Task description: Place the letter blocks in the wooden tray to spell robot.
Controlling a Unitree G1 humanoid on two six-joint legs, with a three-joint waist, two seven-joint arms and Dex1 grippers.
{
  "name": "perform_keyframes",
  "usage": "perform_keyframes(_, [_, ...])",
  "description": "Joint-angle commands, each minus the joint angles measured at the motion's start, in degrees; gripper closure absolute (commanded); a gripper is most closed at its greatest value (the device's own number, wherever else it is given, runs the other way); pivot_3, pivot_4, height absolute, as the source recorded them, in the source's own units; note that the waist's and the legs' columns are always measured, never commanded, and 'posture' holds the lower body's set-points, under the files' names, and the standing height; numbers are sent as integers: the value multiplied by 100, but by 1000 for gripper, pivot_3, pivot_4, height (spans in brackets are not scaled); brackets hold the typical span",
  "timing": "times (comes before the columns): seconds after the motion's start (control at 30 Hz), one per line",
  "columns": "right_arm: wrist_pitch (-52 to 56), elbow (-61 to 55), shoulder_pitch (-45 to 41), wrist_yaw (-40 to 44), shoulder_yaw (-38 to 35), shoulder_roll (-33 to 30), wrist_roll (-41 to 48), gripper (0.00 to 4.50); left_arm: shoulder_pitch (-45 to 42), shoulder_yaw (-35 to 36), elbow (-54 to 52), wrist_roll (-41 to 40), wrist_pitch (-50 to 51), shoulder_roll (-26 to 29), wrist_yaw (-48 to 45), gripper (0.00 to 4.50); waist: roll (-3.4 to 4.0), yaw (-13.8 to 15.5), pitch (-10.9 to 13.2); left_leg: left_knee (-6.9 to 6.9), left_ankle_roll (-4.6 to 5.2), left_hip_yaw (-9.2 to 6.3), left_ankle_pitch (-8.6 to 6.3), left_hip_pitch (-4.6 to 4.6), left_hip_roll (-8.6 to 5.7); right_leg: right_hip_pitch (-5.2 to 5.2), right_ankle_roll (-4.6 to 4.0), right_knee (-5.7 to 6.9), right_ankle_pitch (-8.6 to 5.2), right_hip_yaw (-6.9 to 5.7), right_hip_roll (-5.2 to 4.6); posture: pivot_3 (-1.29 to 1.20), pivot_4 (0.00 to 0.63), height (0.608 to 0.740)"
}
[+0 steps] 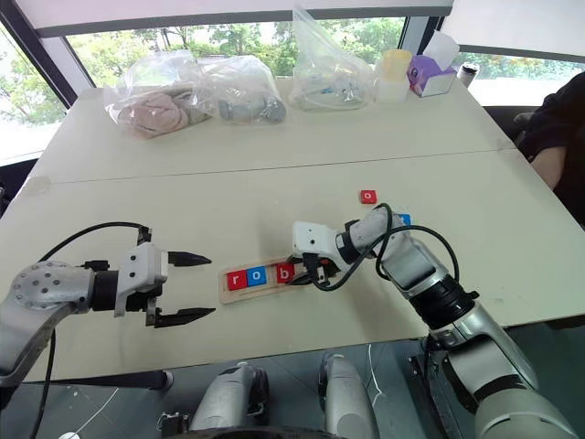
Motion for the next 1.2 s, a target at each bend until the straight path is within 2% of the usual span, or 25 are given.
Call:
perform_keyframes(0.03, [-182, 120, -181, -25, 15, 140, -62, 3367, 5, 70, -205, 6, -15, 8, 60, 0, 0, 2, 0, 0, 0, 0, 0, 0, 0, 0, 0, 0, 0, 0, 0, 0, 150, 740])
perform_keyframes(0.83, [-334, 230, -235, 50, 140, 398, -288, 3367, -17, 46, -340, -16, 110, 9, 176, 0, 1, -4, 0, 0, 0, 0, 0, 0, 0, 1, 0, 0, 0, -1, 1, 0, 150, 740])
perform_keyframes(1.03, [-386, 251, -278, 116, 127, 381, -313, 505, -53, 20, -330, -12, 107, 7, 194, 0, 1, -2, 0, 0, 0, 0, 0, 0, 0, 1, 0, 0, 0, -1, 1, 0, 150, 740])
perform_keyframes(1.2, [-322, 253, -415, 160, -20, 348, -247, 505, -69, 5, -328, -13, 104, -2, 199, 0, 1, -4, 0, 0, 0, 1, 0, 0, 0, 0, 0, 1, 0, -1, 1, 0, 150, 740])
